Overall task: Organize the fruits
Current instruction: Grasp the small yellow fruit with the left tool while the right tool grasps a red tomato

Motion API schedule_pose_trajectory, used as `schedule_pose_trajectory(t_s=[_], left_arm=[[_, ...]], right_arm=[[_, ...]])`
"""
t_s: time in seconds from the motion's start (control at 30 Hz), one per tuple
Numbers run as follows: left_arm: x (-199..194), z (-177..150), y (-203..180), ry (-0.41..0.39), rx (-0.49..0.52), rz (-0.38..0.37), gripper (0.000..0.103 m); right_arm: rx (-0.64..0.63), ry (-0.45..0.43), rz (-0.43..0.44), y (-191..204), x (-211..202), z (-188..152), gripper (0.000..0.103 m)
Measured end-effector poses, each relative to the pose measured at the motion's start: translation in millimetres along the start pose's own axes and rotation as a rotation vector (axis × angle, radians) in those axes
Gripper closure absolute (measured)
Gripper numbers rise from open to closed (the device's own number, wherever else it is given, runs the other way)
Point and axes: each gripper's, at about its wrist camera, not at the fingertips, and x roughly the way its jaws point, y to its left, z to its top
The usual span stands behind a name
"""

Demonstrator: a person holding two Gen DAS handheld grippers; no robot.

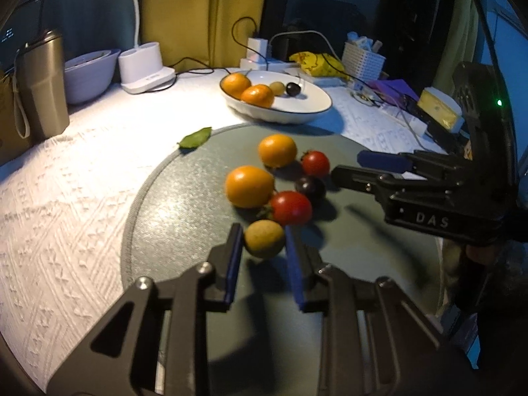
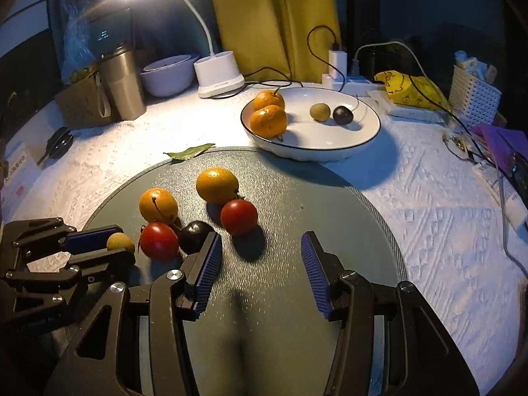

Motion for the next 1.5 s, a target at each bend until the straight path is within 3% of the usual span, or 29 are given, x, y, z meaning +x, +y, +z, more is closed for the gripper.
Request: schedule_pose_trajectory(t_s=[0.43,0.6,0.67,1.5], left_arm=[[-1.8,13.4,21.6,-0.022,-0.029,0.001,0.076],[-2.5,17.5,26.1,-0.027,-0.03,0.002,0.076],[-3.0,20.1,27.3,-0.031,-0.03,0.004,0.076],[7.4,71.2,8.5,-0.056,0.039,0.011,0.076]], right_arm=[[0.001,0.041,0.044,0.3,21.0,15.1,0.053],[-0.004,0.066,0.066,4.9,30.5,18.5,0.064],[-0.005,0.073,0.076,6.5,32.7,19.9,0.073],[0.019,0.012,0.079,-23.4,22.1,47.4,0.073]])
